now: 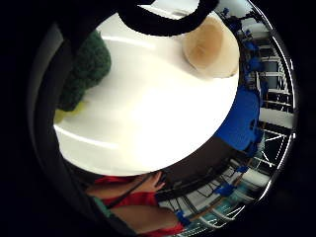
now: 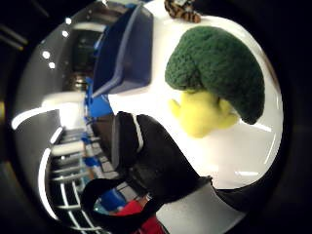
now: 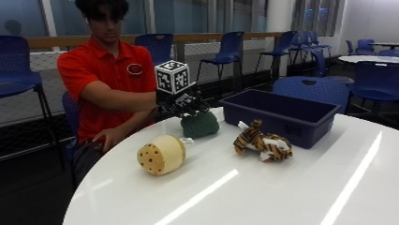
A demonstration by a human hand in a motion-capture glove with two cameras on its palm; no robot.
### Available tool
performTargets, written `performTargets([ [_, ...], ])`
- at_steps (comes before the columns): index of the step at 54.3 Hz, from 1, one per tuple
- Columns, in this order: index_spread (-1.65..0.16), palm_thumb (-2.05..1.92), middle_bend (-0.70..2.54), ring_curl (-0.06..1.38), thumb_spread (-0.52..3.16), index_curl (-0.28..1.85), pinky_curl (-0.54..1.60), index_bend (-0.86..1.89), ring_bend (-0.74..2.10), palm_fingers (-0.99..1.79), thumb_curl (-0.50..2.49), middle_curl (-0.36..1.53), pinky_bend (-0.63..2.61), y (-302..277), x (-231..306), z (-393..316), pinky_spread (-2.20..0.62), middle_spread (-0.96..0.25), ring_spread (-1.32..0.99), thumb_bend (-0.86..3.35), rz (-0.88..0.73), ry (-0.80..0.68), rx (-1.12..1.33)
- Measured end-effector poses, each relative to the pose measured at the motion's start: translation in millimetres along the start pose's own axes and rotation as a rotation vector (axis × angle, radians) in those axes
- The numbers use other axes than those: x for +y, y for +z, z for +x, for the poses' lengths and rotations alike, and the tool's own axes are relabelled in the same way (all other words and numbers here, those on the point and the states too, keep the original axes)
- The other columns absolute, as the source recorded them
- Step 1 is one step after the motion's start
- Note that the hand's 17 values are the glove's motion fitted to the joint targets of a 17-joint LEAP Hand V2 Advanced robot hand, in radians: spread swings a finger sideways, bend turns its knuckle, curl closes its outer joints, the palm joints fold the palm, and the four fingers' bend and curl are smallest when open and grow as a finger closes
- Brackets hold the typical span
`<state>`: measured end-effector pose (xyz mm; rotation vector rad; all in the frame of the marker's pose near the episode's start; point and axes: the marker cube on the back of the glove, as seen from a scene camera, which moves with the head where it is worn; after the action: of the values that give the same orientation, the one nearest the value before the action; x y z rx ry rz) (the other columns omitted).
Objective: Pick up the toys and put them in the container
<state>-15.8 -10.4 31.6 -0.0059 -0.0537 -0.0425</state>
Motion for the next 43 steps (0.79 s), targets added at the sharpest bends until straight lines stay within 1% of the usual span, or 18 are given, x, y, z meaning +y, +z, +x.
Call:
performTargets([
  [24,-0.31,-0.14,0.13,0.13,1.1,0.36,0.33,0.17,0.16,-0.14,0.09,0.21,0.59,31,-23,-27,0.05,-0.08,-0.02,-0.09,0.005,0.014,0.036],
  [33,-0.31,-0.14,0.13,0.13,1.09,0.36,0.35,0.17,0.16,-0.15,0.09,0.21,0.64,37,-34,-30,0.06,-0.08,-0.02,-0.09,-0.014,0.049,0.073],
  [39,-0.32,-0.14,0.11,0.13,1.08,0.35,0.38,0.15,0.15,-0.15,0.09,0.2,0.78,45,-41,-28,0.07,-0.07,-0.01,-0.1,-0.043,0.066,0.087],
  [43,-0.32,-0.13,0.1,0.13,1.07,0.33,0.42,0.13,0.15,-0.14,0.09,0.18,0.94,51,-42,-28,0.08,-0.06,-0.01,-0.09,-0.072,0.072,0.096],
])
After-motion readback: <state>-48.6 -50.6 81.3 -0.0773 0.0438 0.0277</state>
